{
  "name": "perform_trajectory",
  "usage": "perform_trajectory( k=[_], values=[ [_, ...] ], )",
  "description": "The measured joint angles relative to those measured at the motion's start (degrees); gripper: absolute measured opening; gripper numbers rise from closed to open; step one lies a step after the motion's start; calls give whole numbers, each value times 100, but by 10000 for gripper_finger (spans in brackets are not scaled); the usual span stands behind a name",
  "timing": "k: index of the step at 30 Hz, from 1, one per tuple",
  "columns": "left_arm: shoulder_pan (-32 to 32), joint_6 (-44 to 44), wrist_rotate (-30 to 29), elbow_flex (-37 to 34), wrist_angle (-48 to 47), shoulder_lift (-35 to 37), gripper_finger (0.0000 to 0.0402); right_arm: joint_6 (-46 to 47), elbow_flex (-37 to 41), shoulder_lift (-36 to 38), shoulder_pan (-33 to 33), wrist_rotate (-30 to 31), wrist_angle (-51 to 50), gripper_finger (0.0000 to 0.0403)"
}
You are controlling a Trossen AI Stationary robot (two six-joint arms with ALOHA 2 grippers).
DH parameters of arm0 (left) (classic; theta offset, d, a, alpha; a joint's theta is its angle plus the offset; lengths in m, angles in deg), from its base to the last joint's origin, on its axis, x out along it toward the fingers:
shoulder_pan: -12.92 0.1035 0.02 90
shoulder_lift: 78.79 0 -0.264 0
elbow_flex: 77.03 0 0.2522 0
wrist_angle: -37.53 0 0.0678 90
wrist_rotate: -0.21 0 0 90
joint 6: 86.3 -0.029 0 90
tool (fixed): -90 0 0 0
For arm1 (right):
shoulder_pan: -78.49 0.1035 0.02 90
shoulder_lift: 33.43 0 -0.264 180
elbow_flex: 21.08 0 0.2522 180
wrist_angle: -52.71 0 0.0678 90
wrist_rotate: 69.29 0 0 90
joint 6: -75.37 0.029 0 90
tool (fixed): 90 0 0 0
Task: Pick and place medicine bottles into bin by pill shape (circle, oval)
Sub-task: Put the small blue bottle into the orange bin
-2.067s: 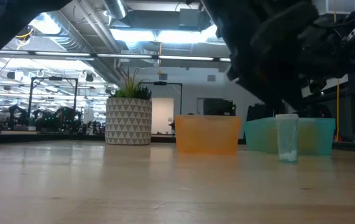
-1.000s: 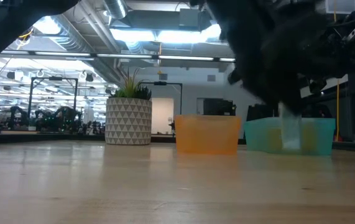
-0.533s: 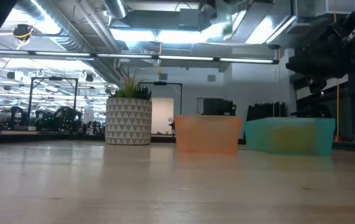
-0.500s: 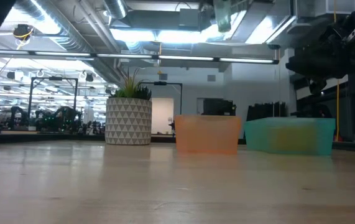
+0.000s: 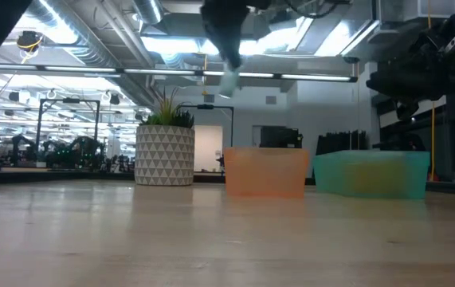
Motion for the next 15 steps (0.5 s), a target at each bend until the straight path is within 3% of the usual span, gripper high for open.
perform_trajectory(
  k=[15],
  values=[
    [51, 655, -984, -160, -959, 1263, 101, -17, 0, 2, 0, 7, 4, 80]
  ],
)
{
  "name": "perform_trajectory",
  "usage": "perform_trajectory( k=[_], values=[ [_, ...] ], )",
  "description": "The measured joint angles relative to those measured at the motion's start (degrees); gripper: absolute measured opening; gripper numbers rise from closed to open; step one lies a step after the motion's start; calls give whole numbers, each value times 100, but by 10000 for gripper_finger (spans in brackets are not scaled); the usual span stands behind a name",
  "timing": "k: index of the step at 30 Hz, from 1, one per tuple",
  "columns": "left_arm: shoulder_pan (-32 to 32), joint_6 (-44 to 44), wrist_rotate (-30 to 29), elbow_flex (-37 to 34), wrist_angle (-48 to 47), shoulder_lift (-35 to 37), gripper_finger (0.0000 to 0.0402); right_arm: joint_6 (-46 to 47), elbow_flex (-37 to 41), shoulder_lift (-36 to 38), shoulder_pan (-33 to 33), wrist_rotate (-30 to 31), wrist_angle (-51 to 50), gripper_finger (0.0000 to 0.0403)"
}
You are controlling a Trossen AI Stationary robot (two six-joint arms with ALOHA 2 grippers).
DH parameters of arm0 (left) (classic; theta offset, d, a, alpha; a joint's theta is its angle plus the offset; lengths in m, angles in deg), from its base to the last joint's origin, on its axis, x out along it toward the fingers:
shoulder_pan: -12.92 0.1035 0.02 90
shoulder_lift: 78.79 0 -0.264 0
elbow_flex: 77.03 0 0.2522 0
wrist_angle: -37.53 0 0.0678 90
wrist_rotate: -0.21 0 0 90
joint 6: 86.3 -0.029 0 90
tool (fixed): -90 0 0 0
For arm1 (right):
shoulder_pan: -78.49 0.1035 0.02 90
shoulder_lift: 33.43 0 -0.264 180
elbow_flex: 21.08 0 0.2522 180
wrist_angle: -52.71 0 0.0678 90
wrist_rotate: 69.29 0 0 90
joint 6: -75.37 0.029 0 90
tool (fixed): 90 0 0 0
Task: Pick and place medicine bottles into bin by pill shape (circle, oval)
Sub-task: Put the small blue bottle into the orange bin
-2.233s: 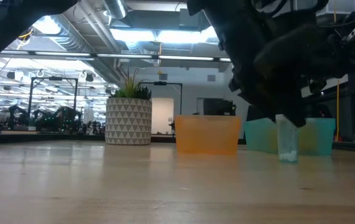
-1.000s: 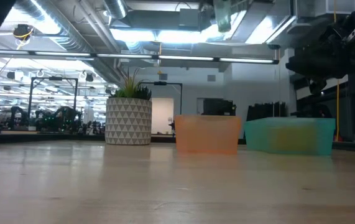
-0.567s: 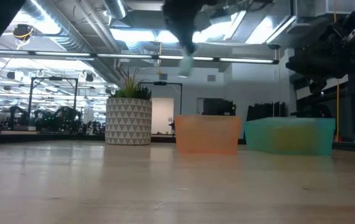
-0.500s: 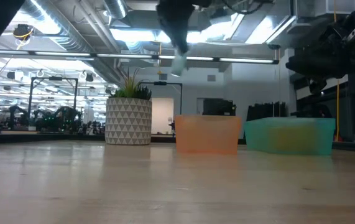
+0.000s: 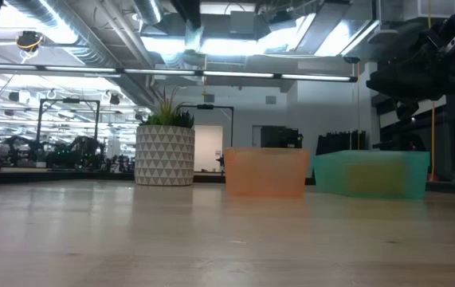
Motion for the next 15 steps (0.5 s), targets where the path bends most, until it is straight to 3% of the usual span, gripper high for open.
perform_trajectory(
  k=[3, 6, 11, 15],
  values=[
    [-23, 144, -36, -653, 408, 481, 101, -1, 0, 0, 0, 1, 0, 80],
    [-23, 379, -36, -1751, 1180, 961, 101, -1, 0, -2, 0, -1, -1, 81],
    [20, 510, 180, -3678, 3973, 1375, 101, -8, 0, -4, 0, -1, -2, 80],
    [32, 401, 547, -4364, 6155, 1102, 101, 3, 0, -4, 0, -1, -2, 81]
  ],
)
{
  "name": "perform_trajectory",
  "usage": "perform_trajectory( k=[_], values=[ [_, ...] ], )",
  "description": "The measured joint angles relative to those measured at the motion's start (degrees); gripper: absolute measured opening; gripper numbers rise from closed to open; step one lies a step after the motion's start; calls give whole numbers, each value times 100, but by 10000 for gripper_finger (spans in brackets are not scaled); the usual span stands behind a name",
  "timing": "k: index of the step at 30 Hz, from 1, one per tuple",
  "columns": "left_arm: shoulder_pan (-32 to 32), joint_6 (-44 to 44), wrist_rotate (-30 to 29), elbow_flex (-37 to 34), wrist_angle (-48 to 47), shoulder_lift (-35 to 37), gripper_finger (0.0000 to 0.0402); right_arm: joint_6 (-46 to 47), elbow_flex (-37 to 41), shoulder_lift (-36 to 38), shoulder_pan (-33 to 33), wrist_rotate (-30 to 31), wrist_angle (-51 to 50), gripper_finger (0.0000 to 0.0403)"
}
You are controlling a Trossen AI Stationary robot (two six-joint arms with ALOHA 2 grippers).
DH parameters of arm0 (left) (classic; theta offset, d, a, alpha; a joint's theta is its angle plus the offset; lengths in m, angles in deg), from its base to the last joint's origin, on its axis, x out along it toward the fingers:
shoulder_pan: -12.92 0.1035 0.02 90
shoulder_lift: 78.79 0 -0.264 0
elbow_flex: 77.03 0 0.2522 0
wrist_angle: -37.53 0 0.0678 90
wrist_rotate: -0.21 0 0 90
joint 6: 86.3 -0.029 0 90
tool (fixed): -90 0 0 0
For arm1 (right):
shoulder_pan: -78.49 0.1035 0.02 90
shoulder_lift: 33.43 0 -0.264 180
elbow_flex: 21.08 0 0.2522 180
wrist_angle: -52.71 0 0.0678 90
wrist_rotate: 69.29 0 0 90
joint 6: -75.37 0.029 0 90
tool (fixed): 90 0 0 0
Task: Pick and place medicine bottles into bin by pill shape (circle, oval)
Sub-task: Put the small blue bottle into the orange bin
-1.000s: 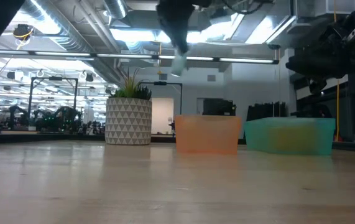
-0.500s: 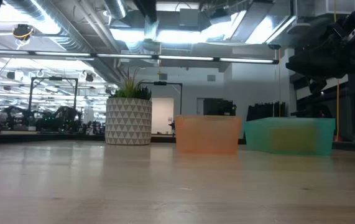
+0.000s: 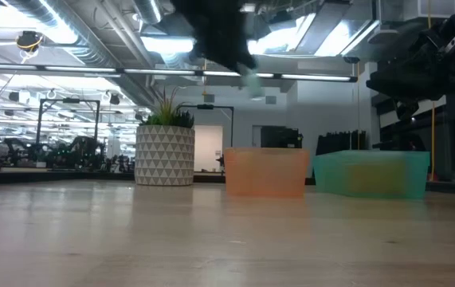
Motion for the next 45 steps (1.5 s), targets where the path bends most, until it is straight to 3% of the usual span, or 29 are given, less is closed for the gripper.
perform_trajectory(
  k=[3, 8, 14, 25, 45],
  values=[
    [0, -195, 163, 40, 518, -417, 101, 4, 0, -4, 0, -2, 0, 80],
    [-4, -243, 476, 475, 485, -1094, 101, 4, 0, -9, 0, -2, 0, 81],
    [8, -245, 176, 537, 338, -1408, 101, 24, 0, -9, 0, -4, -2, 81],
    [90, -242, 247, 548, 423, -2009, 101, 142, 0, -28, 0, -2, -2, 80],
    [322, -621, 473, 548, 448, -2112, 101, 151, 0, -28, 0, -150, -24, 81]
  ],
)
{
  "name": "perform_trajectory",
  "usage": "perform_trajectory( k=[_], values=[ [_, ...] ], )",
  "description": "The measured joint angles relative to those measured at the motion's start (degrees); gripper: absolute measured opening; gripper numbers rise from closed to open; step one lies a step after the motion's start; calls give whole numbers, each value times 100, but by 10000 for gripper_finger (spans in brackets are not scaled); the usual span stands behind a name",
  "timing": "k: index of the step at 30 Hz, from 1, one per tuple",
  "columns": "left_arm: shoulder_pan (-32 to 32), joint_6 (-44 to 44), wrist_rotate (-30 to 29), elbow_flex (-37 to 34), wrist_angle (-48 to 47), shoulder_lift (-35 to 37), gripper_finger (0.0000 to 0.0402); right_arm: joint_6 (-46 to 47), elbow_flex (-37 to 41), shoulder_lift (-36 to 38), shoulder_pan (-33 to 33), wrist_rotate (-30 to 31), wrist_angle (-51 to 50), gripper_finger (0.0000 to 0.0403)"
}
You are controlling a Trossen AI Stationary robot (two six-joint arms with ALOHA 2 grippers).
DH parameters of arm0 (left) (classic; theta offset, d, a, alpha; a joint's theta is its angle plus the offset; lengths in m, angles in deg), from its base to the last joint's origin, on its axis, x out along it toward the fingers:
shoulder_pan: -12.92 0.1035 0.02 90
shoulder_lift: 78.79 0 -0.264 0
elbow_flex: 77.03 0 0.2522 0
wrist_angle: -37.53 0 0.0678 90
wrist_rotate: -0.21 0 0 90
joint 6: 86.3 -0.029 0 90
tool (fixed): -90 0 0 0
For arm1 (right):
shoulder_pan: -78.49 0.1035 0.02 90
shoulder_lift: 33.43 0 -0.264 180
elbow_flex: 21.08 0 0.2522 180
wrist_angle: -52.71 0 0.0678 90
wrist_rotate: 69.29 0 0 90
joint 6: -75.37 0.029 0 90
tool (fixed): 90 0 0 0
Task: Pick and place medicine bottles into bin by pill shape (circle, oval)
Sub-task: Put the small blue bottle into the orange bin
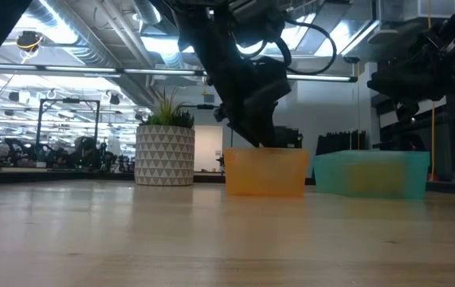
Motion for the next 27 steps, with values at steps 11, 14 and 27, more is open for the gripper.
perform_trajectory(
  k=[11, 14, 27],
  values=[
    [4, -221, 280, 0, 122, 0, 113, -24, 0, 0, 0, 2, 2, 81],
    [4, -221, 282, 0, 120, 0, 125, -26, 0, 0, -1, 2, 0, 81],
    [4, -176, 360, 0, 114, 0, 139, -26, 0, 0, -2, 2, 0, 81]
  ],
)
